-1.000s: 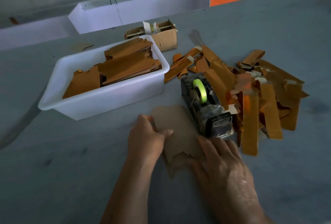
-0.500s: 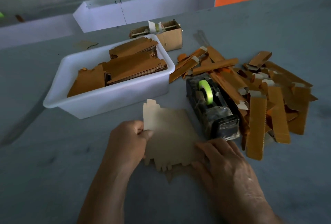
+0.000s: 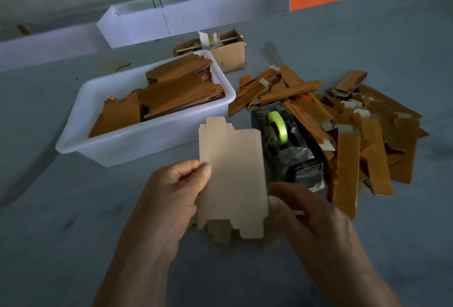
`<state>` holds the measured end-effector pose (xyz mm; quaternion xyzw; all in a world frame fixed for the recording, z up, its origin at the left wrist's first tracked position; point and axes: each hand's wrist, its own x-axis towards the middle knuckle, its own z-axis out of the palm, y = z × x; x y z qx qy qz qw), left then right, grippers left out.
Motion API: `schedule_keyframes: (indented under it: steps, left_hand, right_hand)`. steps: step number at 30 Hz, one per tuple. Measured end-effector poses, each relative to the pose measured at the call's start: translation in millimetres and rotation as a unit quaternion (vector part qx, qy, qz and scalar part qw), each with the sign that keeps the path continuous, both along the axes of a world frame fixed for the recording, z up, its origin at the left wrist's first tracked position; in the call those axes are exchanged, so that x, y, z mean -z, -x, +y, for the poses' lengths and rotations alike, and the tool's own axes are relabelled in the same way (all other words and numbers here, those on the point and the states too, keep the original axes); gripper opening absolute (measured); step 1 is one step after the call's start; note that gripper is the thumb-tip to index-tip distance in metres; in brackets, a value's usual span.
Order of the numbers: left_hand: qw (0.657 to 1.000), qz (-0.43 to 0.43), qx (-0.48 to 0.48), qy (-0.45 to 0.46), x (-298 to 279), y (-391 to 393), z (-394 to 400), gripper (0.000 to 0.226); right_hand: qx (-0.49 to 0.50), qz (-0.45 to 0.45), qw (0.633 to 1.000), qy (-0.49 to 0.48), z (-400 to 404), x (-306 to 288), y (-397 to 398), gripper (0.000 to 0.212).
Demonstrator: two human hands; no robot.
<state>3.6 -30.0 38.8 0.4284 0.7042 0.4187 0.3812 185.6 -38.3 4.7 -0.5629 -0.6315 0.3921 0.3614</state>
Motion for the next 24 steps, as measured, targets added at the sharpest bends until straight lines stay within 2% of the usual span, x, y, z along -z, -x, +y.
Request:
schedule_keyframes:
  steps: [2, 5, 6, 8, 10, 14, 17, 20, 21, 23, 24]
  left_hand:
    - [0.998, -0.05, 0.014, 0.017, 4, -3, -1, 0.019]
    - [0.999, -0.054, 0.006, -0.001, 8, -9, -1, 0.021]
    - [0.999, -0.051, 0.001, -0.013, 9, -11, -1, 0.016]
    - [0.999, -0.04, -0.001, -0.031, 12, -16, -2, 0.011]
    - [0.998, -0.046, 0.005, -0.04, 12, -20, -3, 0.012]
    - [0.983, -0.165, 0.083, 0.008, 12, -25, -2, 0.039]
    - [0.986, -0.152, 0.062, 0.004, 15, -32, -2, 0.041]
    - [0.989, -0.142, 0.047, -0.011, 17, -37, -3, 0.037]
    - [0.99, -0.136, 0.047, -0.016, 17, -39, -4, 0.03]
    - [0.993, -0.107, 0.038, -0.028, 18, -43, -5, 0.017]
    - [0.995, -0.088, 0.031, -0.034, 19, -46, -5, 0.015]
  right_hand:
    - [-0.025, 0.084, 0.994, 0.069, 1, -3, 2, 0.054]
    - [-0.015, 0.29, 0.943, 0.164, 3, -6, -1, 0.04]
    - [-0.008, 0.324, 0.93, 0.171, 3, -7, -3, 0.038]
    - [-0.011, 0.336, 0.928, 0.164, 3, -7, -5, 0.033]
    - [-0.004, 0.334, 0.93, 0.154, 4, -7, -4, 0.03]
    - [0.021, 0.319, 0.938, 0.133, 6, -3, 1, 0.015]
    - [0.009, 0.302, 0.945, 0.123, 5, -1, 2, 0.018]
    - [0.017, 0.281, 0.953, 0.114, 3, 2, 2, 0.011]
    - [0.032, 0.243, 0.965, 0.092, 1, 5, 2, 0.008]
    - [0.079, 0.078, 0.994, -0.014, -1, 8, 0, 0.008]
    - [0.098, 0.009, 0.992, -0.073, -3, 8, 1, 0.012]
